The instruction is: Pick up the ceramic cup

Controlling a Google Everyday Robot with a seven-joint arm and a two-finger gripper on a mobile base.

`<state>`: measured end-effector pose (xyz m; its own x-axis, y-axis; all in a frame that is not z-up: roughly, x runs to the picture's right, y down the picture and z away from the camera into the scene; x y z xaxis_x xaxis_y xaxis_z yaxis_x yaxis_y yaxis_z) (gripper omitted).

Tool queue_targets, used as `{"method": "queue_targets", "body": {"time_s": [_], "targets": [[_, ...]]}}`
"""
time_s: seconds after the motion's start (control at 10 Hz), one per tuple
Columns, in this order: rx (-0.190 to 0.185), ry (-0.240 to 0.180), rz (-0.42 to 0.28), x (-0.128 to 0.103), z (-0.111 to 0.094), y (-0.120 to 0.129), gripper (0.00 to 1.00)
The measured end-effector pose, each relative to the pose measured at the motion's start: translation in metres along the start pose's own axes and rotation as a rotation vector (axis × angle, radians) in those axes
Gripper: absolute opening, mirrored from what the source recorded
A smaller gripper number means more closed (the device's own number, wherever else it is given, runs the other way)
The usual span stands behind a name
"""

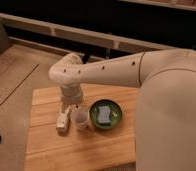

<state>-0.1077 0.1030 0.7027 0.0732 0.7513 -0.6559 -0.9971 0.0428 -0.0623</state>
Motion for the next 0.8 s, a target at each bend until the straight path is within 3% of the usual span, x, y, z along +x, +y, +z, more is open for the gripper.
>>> {"method": "queue_targets", "body": {"time_s": [0.8], "targets": [[0.0, 0.001, 0.0, 0.0, 0.0006, 0.0001, 0.65]]}}
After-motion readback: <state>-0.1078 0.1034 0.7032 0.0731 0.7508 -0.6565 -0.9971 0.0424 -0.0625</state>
